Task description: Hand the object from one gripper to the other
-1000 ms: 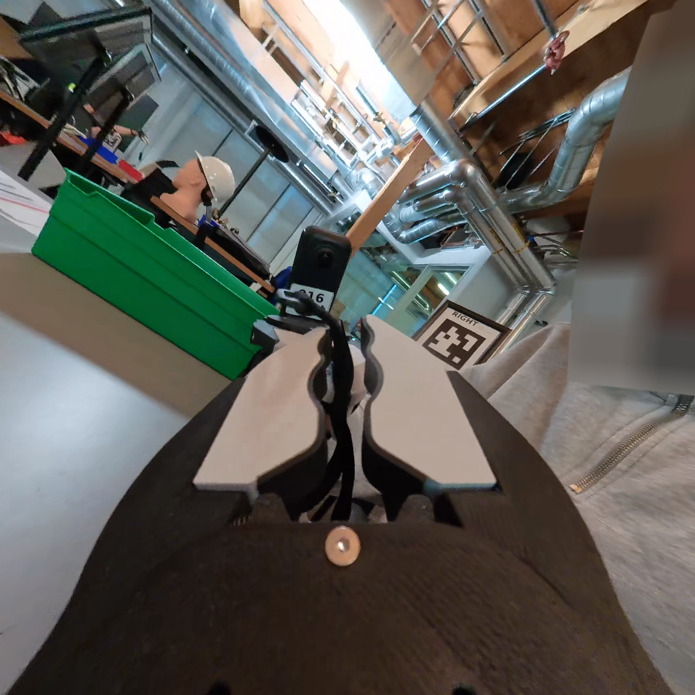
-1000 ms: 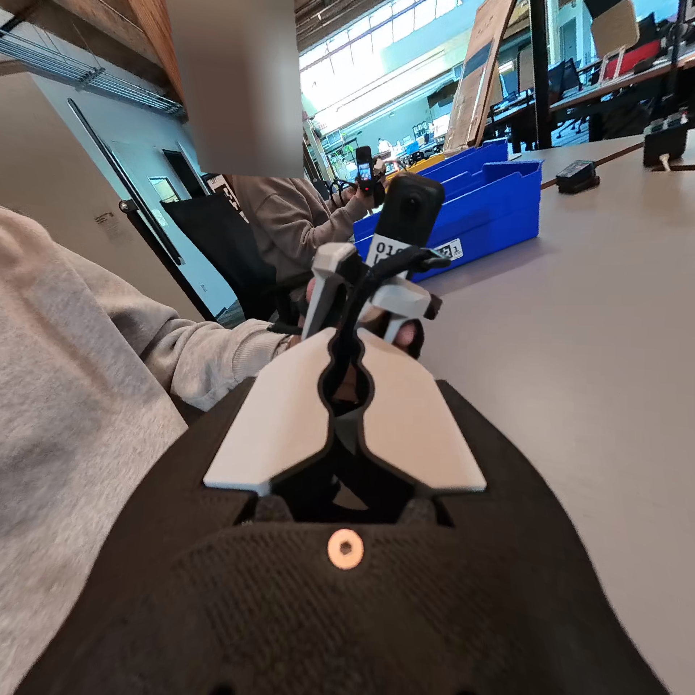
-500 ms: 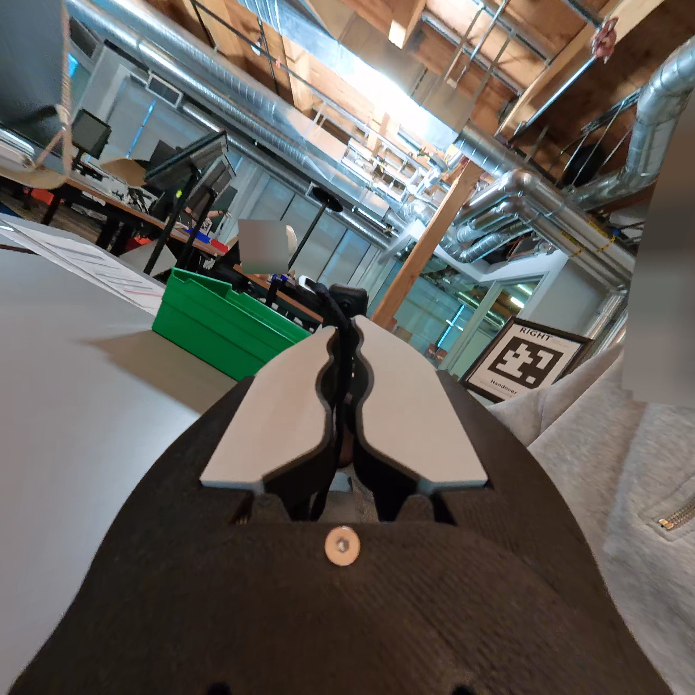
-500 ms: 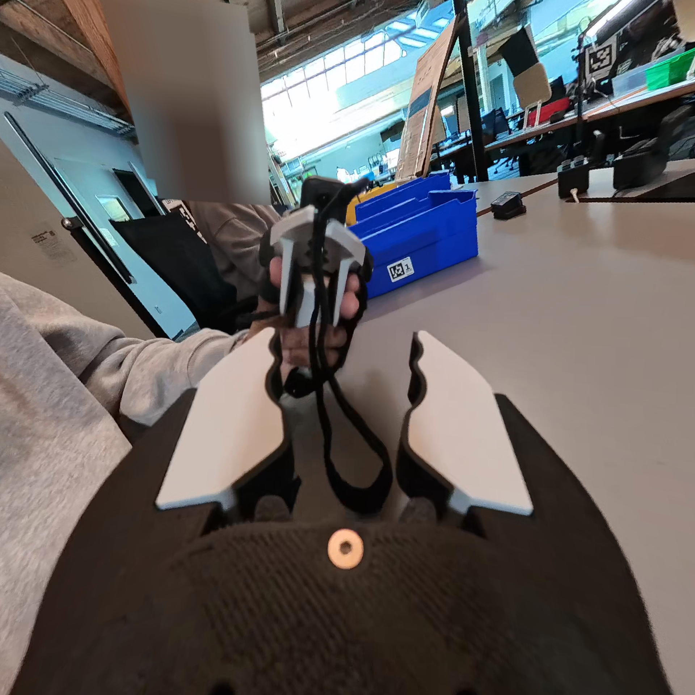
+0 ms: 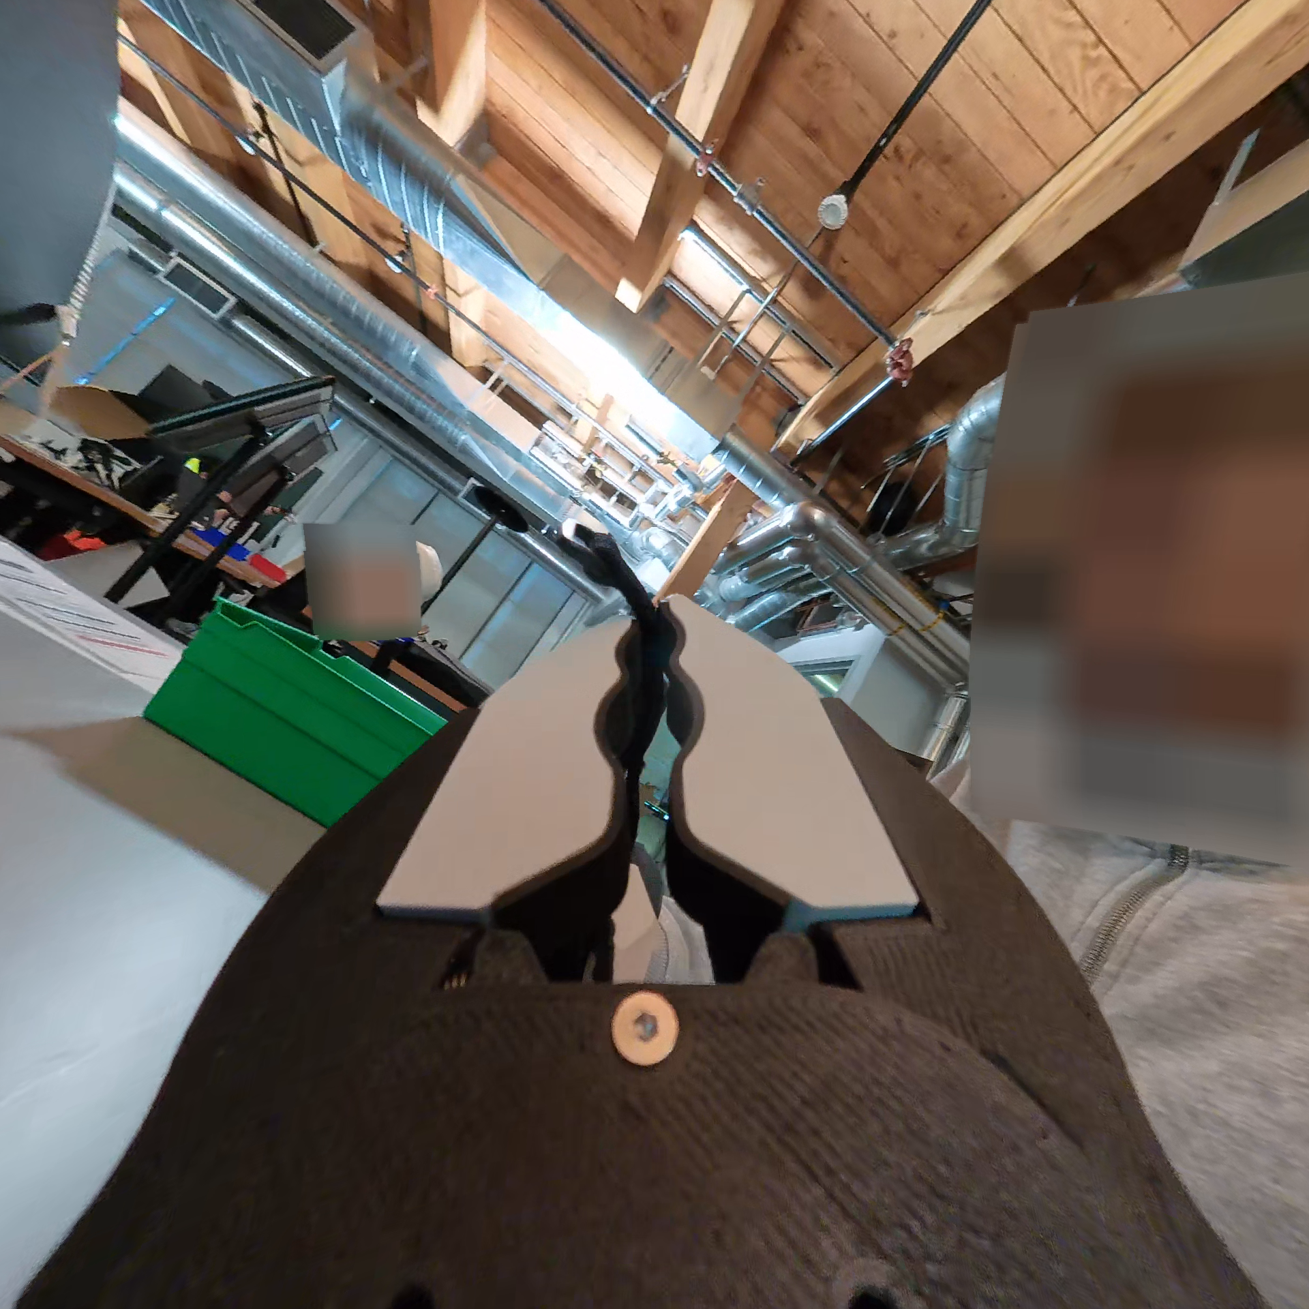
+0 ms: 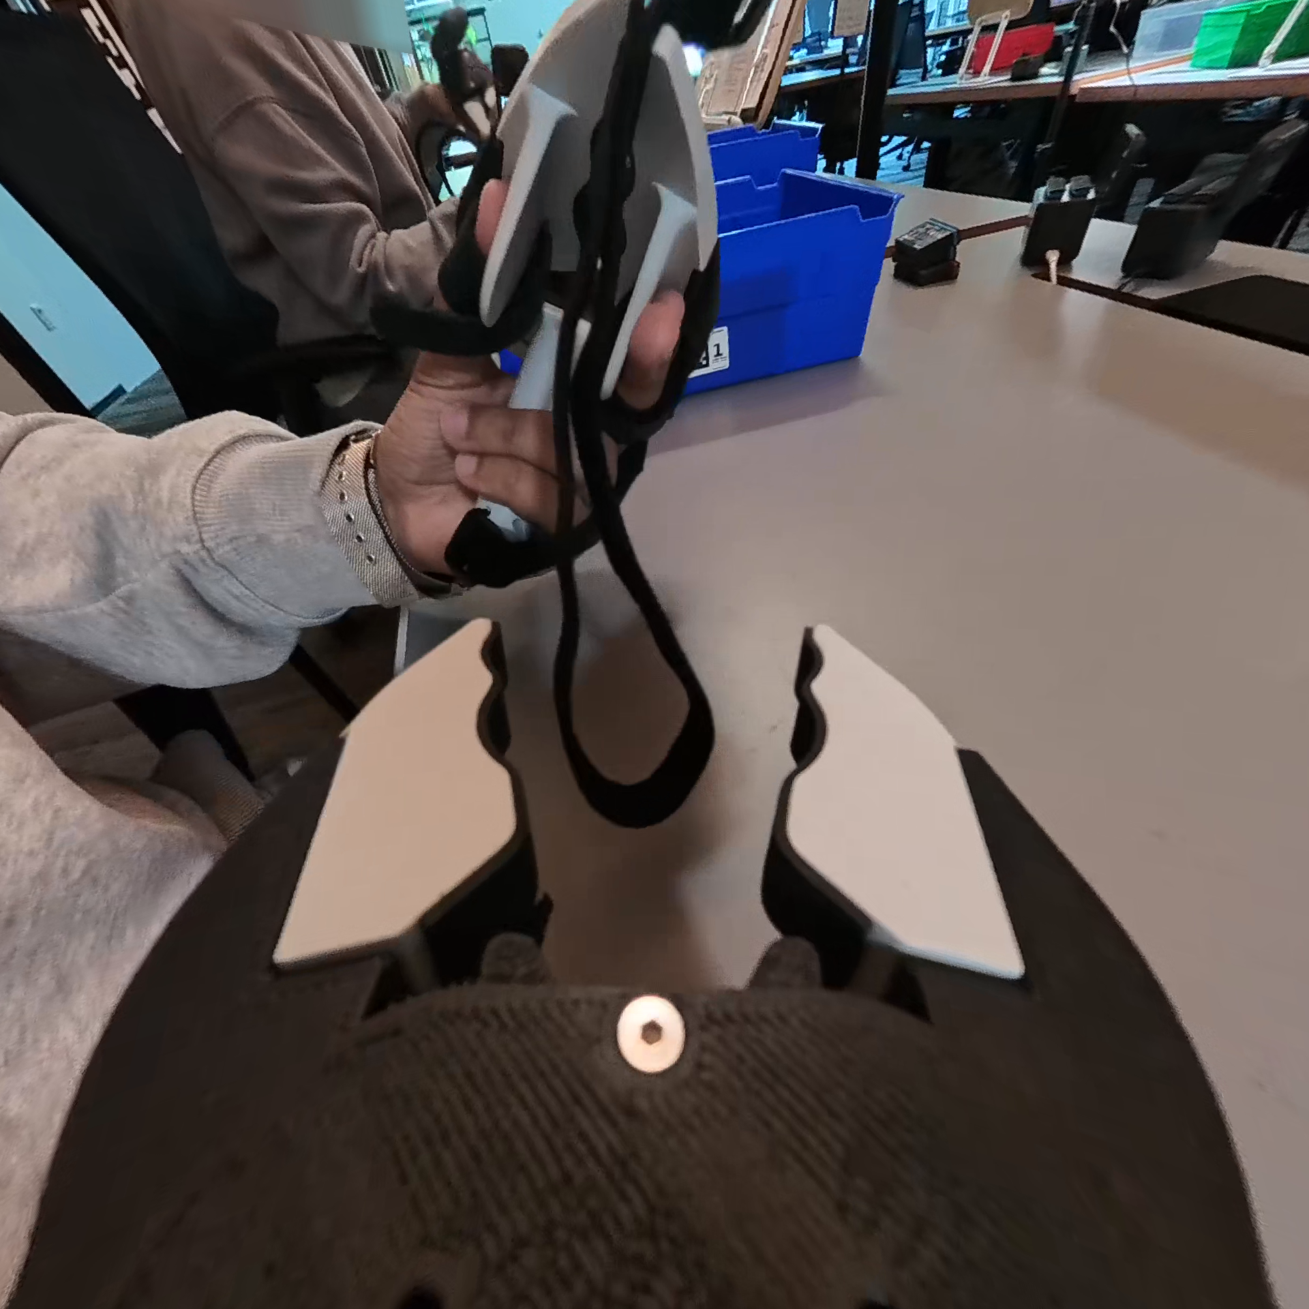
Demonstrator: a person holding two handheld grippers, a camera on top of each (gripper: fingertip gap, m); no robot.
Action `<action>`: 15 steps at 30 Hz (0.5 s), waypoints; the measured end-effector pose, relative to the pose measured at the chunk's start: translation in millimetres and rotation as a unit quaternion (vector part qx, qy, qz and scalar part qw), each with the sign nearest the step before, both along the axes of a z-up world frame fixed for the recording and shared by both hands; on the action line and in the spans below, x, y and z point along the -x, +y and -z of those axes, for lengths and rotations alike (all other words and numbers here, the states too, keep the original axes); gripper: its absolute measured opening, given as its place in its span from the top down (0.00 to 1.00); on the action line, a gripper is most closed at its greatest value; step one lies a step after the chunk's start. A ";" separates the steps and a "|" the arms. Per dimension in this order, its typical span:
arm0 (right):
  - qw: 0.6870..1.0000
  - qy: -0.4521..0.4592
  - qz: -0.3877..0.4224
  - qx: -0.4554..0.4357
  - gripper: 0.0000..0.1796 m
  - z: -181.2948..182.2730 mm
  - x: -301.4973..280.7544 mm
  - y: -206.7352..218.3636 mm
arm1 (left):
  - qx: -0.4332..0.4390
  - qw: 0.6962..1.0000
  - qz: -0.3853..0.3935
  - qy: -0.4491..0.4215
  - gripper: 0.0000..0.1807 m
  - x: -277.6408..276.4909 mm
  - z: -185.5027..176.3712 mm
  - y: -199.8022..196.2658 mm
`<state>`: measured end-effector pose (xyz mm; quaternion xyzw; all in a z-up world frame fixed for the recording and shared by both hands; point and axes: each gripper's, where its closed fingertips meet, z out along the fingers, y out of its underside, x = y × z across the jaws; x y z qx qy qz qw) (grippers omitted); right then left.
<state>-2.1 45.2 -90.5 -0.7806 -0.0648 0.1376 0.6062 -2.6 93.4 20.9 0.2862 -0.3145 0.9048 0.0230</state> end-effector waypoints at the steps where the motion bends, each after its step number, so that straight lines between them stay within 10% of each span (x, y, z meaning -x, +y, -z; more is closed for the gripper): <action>1: 1.000 -0.003 -0.004 0.004 0.57 1.2 1.7 0.2 | 0.003 1.000 0.004 -0.004 0.97 1.2 -1.3 -0.8; 15: 0.995 -0.071 -0.010 0.073 0.93 25.9 10.4 1.3 | 0.084 0.996 -0.011 -0.006 0.95 -1.0 1.1 25.1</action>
